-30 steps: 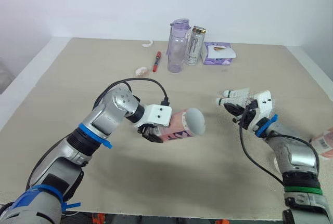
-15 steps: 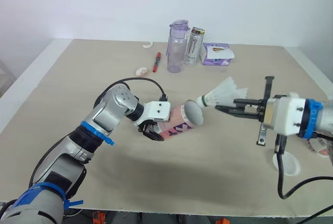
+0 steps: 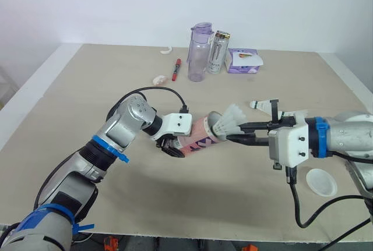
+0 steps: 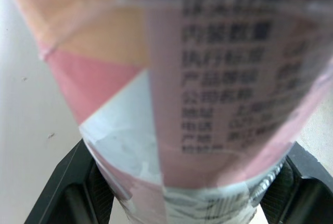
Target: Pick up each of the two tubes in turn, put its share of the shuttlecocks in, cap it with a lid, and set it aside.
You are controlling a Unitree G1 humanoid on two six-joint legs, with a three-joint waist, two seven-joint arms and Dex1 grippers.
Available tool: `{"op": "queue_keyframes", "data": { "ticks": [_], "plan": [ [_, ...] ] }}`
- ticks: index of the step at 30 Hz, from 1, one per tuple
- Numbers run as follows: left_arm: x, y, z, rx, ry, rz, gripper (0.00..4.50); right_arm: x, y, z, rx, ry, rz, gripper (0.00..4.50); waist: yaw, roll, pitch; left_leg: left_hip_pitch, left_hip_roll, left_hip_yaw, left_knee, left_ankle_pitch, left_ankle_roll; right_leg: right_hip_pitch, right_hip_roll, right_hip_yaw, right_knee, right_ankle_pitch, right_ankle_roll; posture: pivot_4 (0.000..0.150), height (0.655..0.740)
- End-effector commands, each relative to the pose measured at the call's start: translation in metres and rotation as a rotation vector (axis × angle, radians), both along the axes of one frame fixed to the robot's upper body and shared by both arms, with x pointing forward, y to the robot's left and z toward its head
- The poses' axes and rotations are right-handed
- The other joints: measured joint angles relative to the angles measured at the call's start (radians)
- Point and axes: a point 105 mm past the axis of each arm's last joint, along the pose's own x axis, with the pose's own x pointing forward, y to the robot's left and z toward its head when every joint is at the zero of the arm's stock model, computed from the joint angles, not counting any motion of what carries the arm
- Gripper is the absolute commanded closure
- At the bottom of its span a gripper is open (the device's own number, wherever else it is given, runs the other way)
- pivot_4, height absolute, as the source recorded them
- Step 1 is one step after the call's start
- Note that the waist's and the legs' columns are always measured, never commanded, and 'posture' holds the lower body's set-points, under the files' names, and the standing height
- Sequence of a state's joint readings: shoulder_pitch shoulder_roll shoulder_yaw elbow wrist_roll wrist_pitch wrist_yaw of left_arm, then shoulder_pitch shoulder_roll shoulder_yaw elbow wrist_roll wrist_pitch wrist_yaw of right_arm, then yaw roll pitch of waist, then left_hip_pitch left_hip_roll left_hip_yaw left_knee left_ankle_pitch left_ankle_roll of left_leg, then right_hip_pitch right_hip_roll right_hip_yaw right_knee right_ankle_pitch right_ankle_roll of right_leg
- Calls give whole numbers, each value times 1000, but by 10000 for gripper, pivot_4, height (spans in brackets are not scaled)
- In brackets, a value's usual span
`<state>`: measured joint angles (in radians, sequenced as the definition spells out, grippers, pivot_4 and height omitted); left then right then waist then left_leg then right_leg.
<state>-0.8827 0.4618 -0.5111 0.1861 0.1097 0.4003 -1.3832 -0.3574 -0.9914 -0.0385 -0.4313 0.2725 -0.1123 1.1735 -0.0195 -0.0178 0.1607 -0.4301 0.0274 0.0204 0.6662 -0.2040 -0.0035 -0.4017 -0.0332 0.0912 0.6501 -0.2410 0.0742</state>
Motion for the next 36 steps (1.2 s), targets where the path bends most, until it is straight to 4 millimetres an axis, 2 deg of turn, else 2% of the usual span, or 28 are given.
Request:
{"op": "queue_keyframes", "data": {
  "ticks": [1, 3, 5, 9, 14, 17, 22, 36],
  "plan": [
    [4, 3, -6, 32, -14, 24, 13628, -4, -2, 26, 165, 28, -35, 11553, 0, 0, 0, 0, 0, 0, 0, 0, 0, 0, 0, 0, 0, 0, 0, 1500, 7400],
    [4, 2, -6, 32, -14, 23, 13628, 11, -23, 38, 349, 99, -183, 5676, 0, 0, 0, 0, 0, 0, 0, 0, 0, 0, 0, 0, 0, 0, 0, 1500, 7400],
    [4, 1, -6, 29, -15, 21, 13628, 29, -60, 31, 476, 171, -374, 972, 1, 0, 0, 0, 0, 0, 0, 0, 0, 0, 0, 0, 0, 0, 0, 1500, 7400],
    [3, 0, -7, 28, -14, 13, 13628, 54, -125, 2, 676, 254, -720, 972, 2, -6, -1, -1, 0, -1, 2, 0, 0, 2, 0, 1, 0, 0, 0, 1500, 7400],
    [2, 1, -8, 31, -16, 15, 13628, 74, -179, -21, 752, 218, -979, 972, -2, -3, -1, 0, 0, 4, 2, 0, 1, 0, 0, 5, 0, 2, 2, 1500, 7400],
    [1, 1, -8, 29, -17, 18, 13628, 84, -193, -32, 767, 220, -1049, 972, -2, -2, -1, 0, -1, 6, 2, 1, 1, 0, 1, 7, 0, 3, 3, 1500, 7400],
    [1, 2, -8, 27, -19, 29, 13628, 91, -205, -51, 727, 235, -1110, 972, -2, -2, -1, 1, -1, 6, 2, 1, 2, 0, 1, 9, 0, 3, 4, 1500, 7400],
    [-2, 4, -9, 26, -18, 46, 13628, 106, -215, -77, 887, 357, -1215, 972, -5, -1, -1, 0, -1, 7, 1, 1, 2, 0, 3, 13, 0, 3, 5, 1500, 7400]
  ]
}}
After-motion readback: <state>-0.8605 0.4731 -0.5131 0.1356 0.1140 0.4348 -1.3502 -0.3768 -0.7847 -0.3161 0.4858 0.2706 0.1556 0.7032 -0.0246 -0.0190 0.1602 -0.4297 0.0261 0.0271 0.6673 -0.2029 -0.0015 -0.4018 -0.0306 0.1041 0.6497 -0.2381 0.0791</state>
